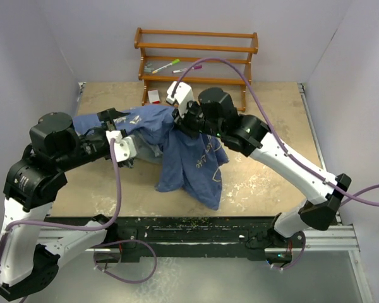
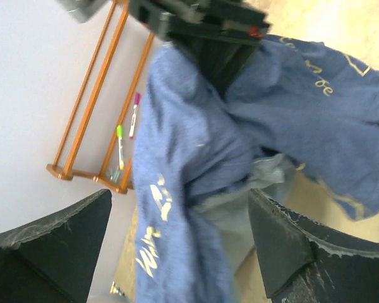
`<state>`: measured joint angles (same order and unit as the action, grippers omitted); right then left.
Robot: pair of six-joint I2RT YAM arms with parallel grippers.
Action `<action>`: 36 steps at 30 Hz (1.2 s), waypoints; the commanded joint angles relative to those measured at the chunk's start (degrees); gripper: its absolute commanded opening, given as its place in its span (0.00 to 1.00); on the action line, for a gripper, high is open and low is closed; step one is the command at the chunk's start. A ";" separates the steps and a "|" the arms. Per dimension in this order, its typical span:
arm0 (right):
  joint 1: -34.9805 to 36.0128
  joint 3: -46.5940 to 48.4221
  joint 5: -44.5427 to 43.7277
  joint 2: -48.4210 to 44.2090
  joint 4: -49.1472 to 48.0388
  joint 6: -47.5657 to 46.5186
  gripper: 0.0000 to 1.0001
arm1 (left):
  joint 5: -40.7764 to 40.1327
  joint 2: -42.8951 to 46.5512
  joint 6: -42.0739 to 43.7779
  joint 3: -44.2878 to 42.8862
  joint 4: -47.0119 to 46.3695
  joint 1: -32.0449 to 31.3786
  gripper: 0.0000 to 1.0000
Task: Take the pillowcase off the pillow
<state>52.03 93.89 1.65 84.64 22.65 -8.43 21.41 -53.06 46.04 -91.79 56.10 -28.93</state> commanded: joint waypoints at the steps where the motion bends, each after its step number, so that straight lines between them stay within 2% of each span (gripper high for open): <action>1: -0.70 17.91 -8.61 1.61 7.96 2.10 0.00 | 8.71 -0.44 -0.22 -1.68 1.17 -0.17 0.98; 6: 1.77 36.83 -6.74 11.04 22.35 3.11 0.00 | 10.08 -0.49 4.54 1.86 -0.61 -0.16 0.99; 11: 2.54 36.11 1.91 10.81 24.37 5.27 0.00 | 3.92 -0.12 9.35 5.15 -7.70 -0.16 0.99; 16: 2.84 36.18 5.96 11.93 27.95 5.97 0.00 | 1.24 2.51 13.17 11.37 -13.12 -0.16 0.99; 22: 3.24 37.41 10.54 13.41 25.92 9.50 0.00 | 5.86 0.51 12.62 12.99 -5.75 -0.16 1.00; 26: 3.21 38.27 15.92 14.17 21.29 13.40 0.00 | 9.55 -1.71 7.23 13.23 -2.40 -0.16 0.92; 28: 3.26 37.38 19.46 13.86 17.99 15.03 0.00 | 9.99 -1.87 3.92 14.22 -4.03 -0.16 0.85; 30: 3.25 36.37 22.99 13.33 14.97 16.65 0.00 | 9.53 -1.92 1.93 14.84 -5.70 -0.16 0.69; 32: 3.26 34.80 26.11 12.11 11.74 17.58 0.00 | 9.03 -2.12 0.28 15.17 -6.85 -0.12 0.44; 33: 3.11 33.84 26.15 11.25 10.42 17.64 0.00 | 8.68 -2.21 -0.45 15.29 -7.24 -0.16 0.28; 34: 2.71 32.90 25.46 10.21 9.41 17.60 0.09 | 7.83 -2.22 -1.67 15.78 -8.06 -0.16 0.02; 36: 0.59 29.20 25.34 6.99 5.93 19.32 0.20 | 5.54 -2.14 -4.00 16.09 -10.27 -0.12 0.00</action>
<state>53.91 124.90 16.73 100.38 51.11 5.26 26.06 -53.93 49.04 -77.69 47.97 -28.56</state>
